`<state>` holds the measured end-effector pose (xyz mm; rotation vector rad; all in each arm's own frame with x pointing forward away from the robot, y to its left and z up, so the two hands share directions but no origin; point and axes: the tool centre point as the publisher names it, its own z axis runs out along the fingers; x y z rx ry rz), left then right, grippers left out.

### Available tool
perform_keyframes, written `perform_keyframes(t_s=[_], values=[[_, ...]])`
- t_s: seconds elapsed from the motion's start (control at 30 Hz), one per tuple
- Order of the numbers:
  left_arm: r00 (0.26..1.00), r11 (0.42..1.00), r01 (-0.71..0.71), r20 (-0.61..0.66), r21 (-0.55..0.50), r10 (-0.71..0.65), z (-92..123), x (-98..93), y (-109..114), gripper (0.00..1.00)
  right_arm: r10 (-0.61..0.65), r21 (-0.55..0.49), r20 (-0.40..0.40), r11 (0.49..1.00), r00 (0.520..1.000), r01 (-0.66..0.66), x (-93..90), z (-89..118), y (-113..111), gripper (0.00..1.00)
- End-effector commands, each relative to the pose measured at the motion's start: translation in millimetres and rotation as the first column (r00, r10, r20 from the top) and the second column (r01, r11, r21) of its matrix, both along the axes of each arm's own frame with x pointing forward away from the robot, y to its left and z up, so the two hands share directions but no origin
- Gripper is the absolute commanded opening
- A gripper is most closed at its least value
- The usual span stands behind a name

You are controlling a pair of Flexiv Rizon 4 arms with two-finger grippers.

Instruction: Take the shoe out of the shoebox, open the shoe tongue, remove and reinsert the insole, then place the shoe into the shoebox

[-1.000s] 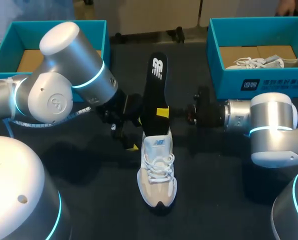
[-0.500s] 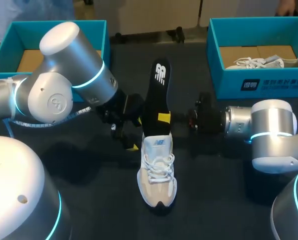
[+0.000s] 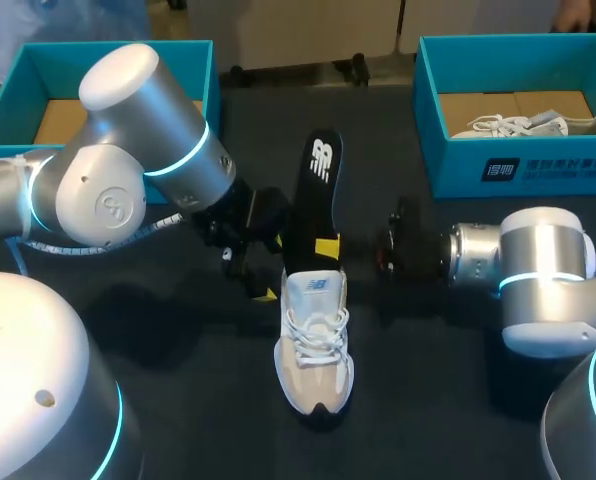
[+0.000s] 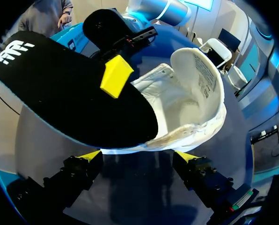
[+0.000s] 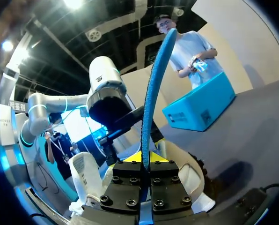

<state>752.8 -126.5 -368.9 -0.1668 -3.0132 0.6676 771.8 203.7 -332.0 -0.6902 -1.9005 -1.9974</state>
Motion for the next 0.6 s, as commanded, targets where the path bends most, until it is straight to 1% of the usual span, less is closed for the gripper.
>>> perform_keyframes(t_s=[0.03, 0.27, 0.6], values=[[1.000, 1.000, 0.000, 0.000, 0.003, 0.000, -0.9, 0.4, -0.8, 1.00, -0.027, -0.037, -0.007, 0.999, 1.000, 0.026, -11.8, 1.7, 2.2, 0.00], [1.000, 1.000, 0.000, 0.000, 0.003, 0.000, -0.9, 0.4, -0.8, 1.00, -0.014, -0.084, -0.035, 0.996, 0.999, 0.011, -19.7, -5.6, 5.2, 0.00], [1.000, 1.000, 0.000, 0.000, 0.003, 0.000, -0.9, 0.4, -0.8, 1.00, 0.005, -0.120, -0.137, 0.993, 0.991, -0.022, -24.2, -17.8, 2.0, 0.00]])
